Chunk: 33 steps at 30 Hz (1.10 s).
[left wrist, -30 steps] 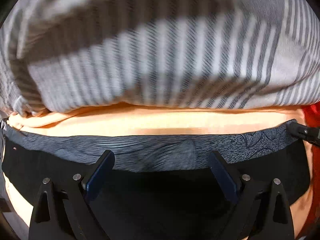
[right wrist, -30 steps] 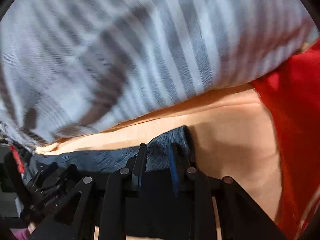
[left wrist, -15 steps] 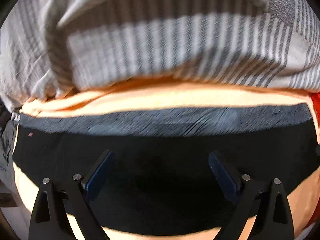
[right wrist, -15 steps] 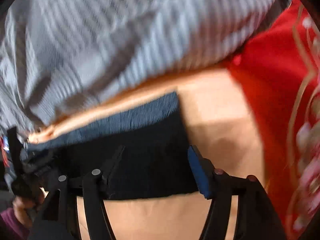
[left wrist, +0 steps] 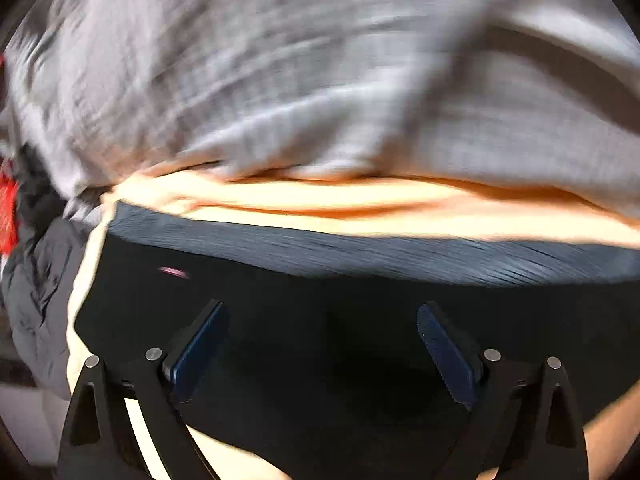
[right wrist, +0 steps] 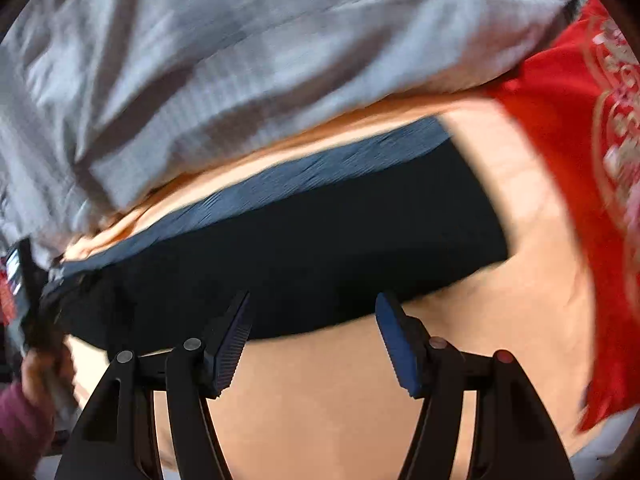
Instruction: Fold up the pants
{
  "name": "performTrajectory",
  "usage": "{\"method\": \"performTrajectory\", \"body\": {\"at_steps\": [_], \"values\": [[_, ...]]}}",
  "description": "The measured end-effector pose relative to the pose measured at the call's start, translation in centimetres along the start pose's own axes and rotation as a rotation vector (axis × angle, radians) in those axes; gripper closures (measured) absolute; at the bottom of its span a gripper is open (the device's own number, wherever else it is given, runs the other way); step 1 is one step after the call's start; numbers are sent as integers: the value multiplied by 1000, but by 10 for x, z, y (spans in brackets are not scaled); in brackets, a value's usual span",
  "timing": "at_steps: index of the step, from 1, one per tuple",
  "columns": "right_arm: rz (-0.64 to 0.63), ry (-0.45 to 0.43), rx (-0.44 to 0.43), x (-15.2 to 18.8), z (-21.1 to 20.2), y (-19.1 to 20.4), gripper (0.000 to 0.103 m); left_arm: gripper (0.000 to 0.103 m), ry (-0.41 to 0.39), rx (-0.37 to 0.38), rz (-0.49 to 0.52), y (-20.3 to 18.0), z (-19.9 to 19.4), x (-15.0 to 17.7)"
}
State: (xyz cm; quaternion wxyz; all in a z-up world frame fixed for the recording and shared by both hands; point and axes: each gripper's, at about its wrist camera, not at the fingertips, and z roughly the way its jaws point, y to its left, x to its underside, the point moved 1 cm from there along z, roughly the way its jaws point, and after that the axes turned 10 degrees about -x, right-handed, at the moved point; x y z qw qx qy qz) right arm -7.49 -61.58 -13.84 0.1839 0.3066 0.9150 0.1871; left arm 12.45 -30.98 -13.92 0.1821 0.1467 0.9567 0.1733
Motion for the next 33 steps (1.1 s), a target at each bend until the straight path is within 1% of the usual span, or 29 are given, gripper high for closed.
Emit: {"method": "performTrajectory", "body": {"at_steps": [2, 3, 4, 5, 7, 8, 10, 13, 15, 16, 17, 18, 19, 21, 22, 23, 24, 25, 26, 27, 29, 30, 31, 32, 33], "values": [[31, 33, -49, 19, 17, 27, 36, 7, 28, -45, -17, 20, 33, -9], [41, 49, -78, 27, 27, 40, 36, 7, 51, -61, -21, 25, 68, -20], [44, 59, -96, 32, 35, 45, 36, 7, 66, -64, -25, 28, 81, -24], [44, 79, -133, 41, 51, 64, 36, 7, 80, -62, -29, 35, 95, -29], [46, 107, -186, 54, 65, 85, 36, 7, 68, -32, -50, 46, 111, -36], [47, 132, -217, 64, 81, 101, 36, 7, 58, -43, -49, 50, 124, -43], [44, 165, -266, 73, 97, 120, 36, 7, 57, -70, -51, 59, 137, -53], [20, 227, -356, 94, 125, 160, 36, 7, 72, -32, -83, 85, 134, -57], [10, 251, -389, 106, 130, 173, 36, 7, 48, 4, -62, 103, 120, -53], [9, 265, -420, 114, 140, 184, 36, 7, 41, 24, -44, 107, 112, -46], [12, 272, -435, 117, 141, 186, 36, 7, 36, 41, -21, 112, 105, -37], [24, 282, -458, 124, 151, 194, 36, 7, 25, 49, 10, 119, 101, -25], [39, 290, -480, 129, 162, 201, 36, 7, 18, 41, 36, 123, 102, -17], [52, 293, -514, 137, 173, 208, 36, 7, 14, -8, 90, 134, 113, 2], [51, 289, -529, 140, 179, 211, 36, 7, 26, -35, 103, 147, 129, 11], [56, 281, -547, 144, 183, 213, 36, 7, 50, -45, 101, 153, 139, 19], [66, 277, -559, 146, 187, 215, 36, 5, 60, -18, 73, 155, 141, 22], [81, 275, -571, 149, 190, 215, 36, 1, 52, 21, 19, 163, 146, 23], [92, 271, -580, 149, 192, 215, 37, 0, 64, 36, -4, 169, 151, 24], [96, 267, -584, 149, 195, 218, 39, 0, 70, 50, -15, 169, 152, 25], [104, 251, -601, 146, 200, 219, 43, 0, 69, 49, -12, 164, 146, 24], [114, 247, -605, 145, 202, 219, 49, 0, 63, 43, 1, 159, 140, 24], [126, 249, -606, 144, 207, 220, 55, 0, 61, 42, 6, 162, 144, 23], [148, 263, -606, 142, 215, 222, 71, 0, 64, 45, 6, 163, 145, 22], [172, 284, -600, 141, 219, 221, 84, 0, 71, 50, 2, 165, 148, 22]]}}
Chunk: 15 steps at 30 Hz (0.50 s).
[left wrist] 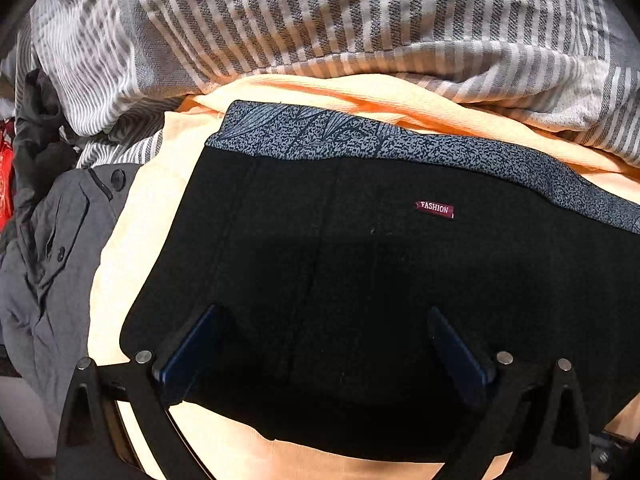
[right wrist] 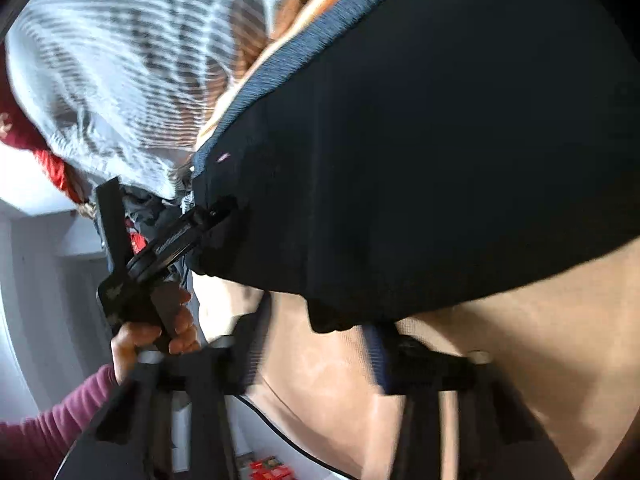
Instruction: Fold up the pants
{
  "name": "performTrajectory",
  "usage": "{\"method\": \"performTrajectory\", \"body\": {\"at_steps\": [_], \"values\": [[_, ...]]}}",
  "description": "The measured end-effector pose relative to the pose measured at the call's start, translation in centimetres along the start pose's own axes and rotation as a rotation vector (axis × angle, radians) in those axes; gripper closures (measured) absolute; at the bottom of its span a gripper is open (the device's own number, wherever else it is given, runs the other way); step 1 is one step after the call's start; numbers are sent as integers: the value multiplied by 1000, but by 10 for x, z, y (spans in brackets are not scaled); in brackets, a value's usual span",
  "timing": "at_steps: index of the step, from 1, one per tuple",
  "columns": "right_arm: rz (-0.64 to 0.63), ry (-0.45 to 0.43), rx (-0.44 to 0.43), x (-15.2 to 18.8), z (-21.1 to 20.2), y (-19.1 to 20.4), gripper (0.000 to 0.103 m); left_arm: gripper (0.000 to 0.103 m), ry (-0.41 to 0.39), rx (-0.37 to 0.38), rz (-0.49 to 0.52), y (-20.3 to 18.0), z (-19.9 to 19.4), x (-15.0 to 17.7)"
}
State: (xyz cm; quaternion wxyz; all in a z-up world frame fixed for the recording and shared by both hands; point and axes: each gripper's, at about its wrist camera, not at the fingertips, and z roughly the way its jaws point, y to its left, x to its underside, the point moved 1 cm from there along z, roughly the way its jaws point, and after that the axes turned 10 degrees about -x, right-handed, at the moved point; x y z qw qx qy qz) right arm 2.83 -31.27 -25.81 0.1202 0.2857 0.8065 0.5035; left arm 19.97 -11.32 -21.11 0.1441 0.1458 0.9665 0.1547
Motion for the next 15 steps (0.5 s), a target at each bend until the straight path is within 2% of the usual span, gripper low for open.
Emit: {"method": "performTrajectory", "body": {"at_steps": [1, 2, 4, 6, 8, 9, 11, 12, 13, 15], "values": [[29, 7, 12, -3, 2, -2, 89, 0, 6, 1, -1, -10, -15, 2], [54, 5, -12, -6, -3, 0, 95, 0, 8, 0, -1, -9, -14, 1], [10, 3, -27, -7, -12, 16, 96, 0, -2, -5, 9, -9, -14, 4], [-63, 15, -1, -3, -16, 30, 98, 0, -13, 4, 3, -16, -23, 9], [-58, 34, 19, 5, -16, 28, 99, 0, -14, 11, -5, -13, -19, 9], [-36, 45, 34, 8, -14, 20, 103, 0, -18, 10, -5, -12, -18, 9], [22, 77, 93, 17, -10, 1, 103, 0, -25, -9, 7, -12, -18, 8], [38, 89, 94, 21, -14, -3, 102, 0, -25, -23, 18, -15, -22, 8], [27, 96, 92, 25, -20, -1, 100, 0, -26, -33, 44, -20, -29, 9], [-28, 84, 135, 26, -37, 9, 99, 0, -60, 5, 102, -34, -49, 16]]}}
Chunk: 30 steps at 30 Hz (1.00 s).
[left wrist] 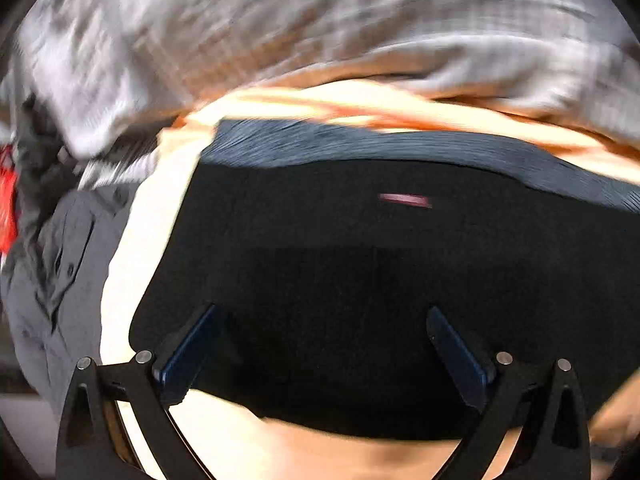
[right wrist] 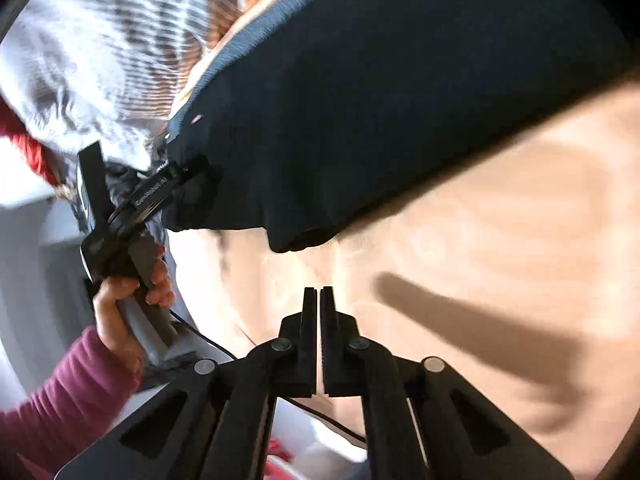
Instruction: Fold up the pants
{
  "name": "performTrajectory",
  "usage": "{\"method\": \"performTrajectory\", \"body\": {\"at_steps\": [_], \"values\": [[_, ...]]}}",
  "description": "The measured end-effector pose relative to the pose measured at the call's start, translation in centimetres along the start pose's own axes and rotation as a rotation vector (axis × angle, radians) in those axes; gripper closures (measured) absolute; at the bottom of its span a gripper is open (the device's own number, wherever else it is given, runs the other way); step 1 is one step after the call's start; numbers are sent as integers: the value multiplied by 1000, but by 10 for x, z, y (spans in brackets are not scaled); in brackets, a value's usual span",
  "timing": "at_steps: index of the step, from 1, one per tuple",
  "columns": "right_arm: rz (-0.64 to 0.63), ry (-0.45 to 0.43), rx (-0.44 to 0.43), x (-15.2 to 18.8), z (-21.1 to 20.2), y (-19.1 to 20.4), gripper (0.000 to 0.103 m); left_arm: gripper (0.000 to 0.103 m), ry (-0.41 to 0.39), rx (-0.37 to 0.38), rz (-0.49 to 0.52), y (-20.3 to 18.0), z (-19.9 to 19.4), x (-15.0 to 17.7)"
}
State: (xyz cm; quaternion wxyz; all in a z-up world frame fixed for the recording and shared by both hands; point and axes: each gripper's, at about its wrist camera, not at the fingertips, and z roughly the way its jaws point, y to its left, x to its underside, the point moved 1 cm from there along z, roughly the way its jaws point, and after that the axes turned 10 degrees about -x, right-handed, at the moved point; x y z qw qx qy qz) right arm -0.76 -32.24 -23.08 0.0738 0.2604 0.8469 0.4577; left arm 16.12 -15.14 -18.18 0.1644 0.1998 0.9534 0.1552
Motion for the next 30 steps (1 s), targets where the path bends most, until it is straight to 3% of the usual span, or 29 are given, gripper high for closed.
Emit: {"method": "performTrajectory", "body": {"at_steps": [3, 6, 9, 11, 12, 14, 17, 19, 21, 22, 24, 30], "values": [[-72, -57, 105, -15, -32, 11, 99, 0, -25, 103, 48, -30, -30, 12], [-119, -150, 181, -40, -63, 18, 96, 0, -31, 155, 112, -71, -43, 23], [-112, -207, 231, -60, -79, 11, 85, 0, -2, 139, 170, -106, -34, 34], [-91, -220, 297, -69, -82, -9, 84, 0, 6, 85, 224, -117, -21, 46], [-66, -210, 297, -71, -82, -20, 89, 0, -14, 80, 235, -116, -17, 53], [-6, -233, 202, -72, -94, -33, 90, 0, -38, 74, 239, -110, -20, 57], [-9, -255, 216, -62, -111, -29, 85, 0, 16, 64, 209, -100, -23, 52], [-14, -248, 211, -53, -119, -28, 79, 0, 55, 60, 180, -95, -29, 47], [-12, -242, 239, -39, -130, -27, 57, 0, 56, 72, 161, -95, -42, 43], [-10, -244, 249, -36, -132, -26, 53, 0, 52, 81, 160, -98, -49, 42], [7, -255, 258, -26, -146, -29, 47, 0, 37, 98, 176, -112, -65, 41], [116, -313, 265, -8, -200, -67, 44, 0, 14, 163, 251, -177, -103, 34]]}}
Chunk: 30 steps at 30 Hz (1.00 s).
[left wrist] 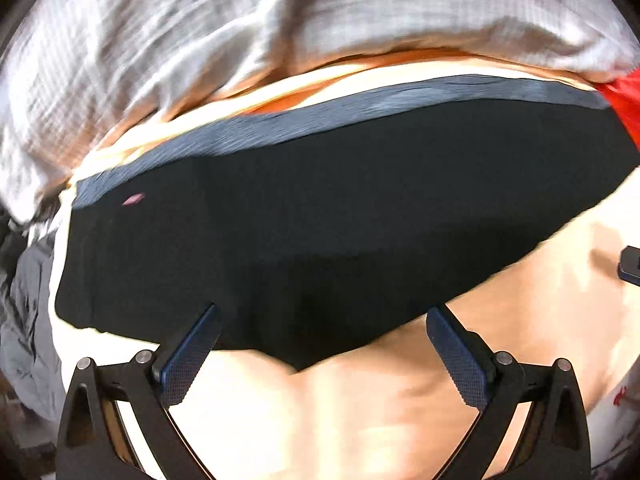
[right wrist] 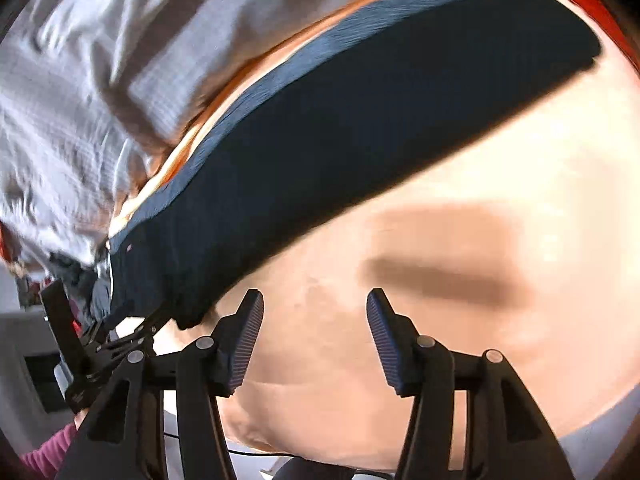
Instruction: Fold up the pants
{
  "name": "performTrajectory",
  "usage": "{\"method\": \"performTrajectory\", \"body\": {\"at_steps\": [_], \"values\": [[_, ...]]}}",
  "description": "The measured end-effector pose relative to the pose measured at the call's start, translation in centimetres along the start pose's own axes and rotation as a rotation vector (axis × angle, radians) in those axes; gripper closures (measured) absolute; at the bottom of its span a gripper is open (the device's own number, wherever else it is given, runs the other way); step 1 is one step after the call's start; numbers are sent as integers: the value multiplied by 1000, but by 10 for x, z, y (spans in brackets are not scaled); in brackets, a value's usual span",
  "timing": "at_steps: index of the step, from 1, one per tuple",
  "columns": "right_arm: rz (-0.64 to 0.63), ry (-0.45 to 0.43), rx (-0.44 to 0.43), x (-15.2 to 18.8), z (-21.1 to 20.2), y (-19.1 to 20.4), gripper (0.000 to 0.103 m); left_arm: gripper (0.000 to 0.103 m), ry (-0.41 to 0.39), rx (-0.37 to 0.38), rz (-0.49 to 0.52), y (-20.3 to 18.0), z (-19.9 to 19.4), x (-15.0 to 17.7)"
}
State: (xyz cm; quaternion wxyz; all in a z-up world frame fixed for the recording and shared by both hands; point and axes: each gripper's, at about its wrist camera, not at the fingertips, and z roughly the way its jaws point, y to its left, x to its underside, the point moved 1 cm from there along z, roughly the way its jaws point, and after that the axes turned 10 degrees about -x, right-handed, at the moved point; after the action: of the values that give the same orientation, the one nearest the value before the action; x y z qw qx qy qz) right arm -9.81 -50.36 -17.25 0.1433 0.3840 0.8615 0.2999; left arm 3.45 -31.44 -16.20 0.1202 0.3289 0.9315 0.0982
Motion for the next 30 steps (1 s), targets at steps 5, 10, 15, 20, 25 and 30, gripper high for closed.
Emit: {"method": "performTrajectory", "body": {"at_steps": [5, 10, 15, 20, 25, 30], "values": [[56, -63, 9, -14, -37, -38, 44, 0, -12, 57, 65, -57, -14, -21], [151, -108, -15, -31, -64, -84, 43, 0, -26, 81, 113, -107, -24, -41], [200, -198, -58, -53, -84, -116, 43, 0, -30, 82, 110, -140, -27, -60], [297, -330, -142, -83, -100, -161, 43, 0, -41, 59, 80, -166, -30, -77], [335, -380, -204, -101, -98, -191, 43, 0, -47, 45, -7, -177, -31, -96], [300, -406, -290, -113, -92, -197, 43, 0, -59, 53, -74, -190, -32, -118]]}}
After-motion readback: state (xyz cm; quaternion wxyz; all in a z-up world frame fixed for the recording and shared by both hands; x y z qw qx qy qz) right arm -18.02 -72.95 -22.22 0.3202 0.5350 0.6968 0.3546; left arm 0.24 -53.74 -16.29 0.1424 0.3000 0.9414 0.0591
